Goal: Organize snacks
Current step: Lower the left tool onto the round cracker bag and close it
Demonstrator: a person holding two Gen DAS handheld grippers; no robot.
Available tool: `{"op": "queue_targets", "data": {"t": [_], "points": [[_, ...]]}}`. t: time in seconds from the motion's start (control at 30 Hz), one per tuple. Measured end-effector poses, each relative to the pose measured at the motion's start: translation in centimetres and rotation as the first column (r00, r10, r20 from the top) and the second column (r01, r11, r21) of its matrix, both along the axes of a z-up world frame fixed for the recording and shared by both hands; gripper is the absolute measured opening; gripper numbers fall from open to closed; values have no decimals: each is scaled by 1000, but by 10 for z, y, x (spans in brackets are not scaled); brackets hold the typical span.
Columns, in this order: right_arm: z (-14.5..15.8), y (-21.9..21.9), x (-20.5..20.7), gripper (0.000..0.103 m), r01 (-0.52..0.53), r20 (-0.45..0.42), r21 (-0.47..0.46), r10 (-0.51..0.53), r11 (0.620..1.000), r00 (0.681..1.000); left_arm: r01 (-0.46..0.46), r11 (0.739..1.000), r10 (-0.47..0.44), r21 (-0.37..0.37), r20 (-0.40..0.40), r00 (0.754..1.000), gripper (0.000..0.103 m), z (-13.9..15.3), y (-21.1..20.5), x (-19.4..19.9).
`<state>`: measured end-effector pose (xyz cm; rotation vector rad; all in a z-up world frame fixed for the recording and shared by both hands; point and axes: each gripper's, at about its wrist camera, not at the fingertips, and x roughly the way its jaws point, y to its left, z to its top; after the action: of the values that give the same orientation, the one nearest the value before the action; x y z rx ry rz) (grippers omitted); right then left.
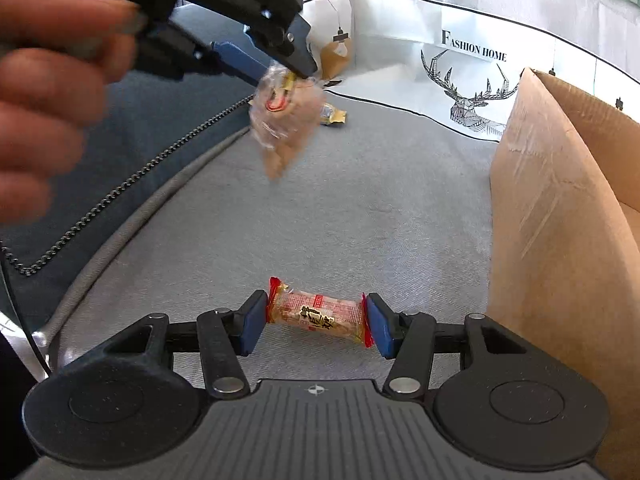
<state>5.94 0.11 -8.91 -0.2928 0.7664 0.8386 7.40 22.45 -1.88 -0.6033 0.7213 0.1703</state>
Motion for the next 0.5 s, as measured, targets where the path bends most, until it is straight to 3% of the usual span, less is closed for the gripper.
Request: {"op": "queue_targets", "data": {"t": [0.07,0.13,0.27,0.37,0.5], "points": [[2,-2,-3,55,-6,-14,8,6,1000,1000,34,999,-34,-18,-38,999,27,-4,-5,-2],[2,-3,-5,55,-15,-20,6,15,1000,1000,47,998,-44,28,-105,993,28,-9,-10,-1],[1,-6,-10,55,-25,-23,-13,25,1000,999,-9,995,27,94,-192,981,34,-16,-9,-5],[-1,-7,-9,55,-24,-43,-19,24,1000,999,-104,986,132,133,-225,965,45,-16,-4,-9],[-2,-7,-8,56,-30,-55,-25,29,999,998,-130,987,151,98,-255,955,63,-21,2,-10]]}}
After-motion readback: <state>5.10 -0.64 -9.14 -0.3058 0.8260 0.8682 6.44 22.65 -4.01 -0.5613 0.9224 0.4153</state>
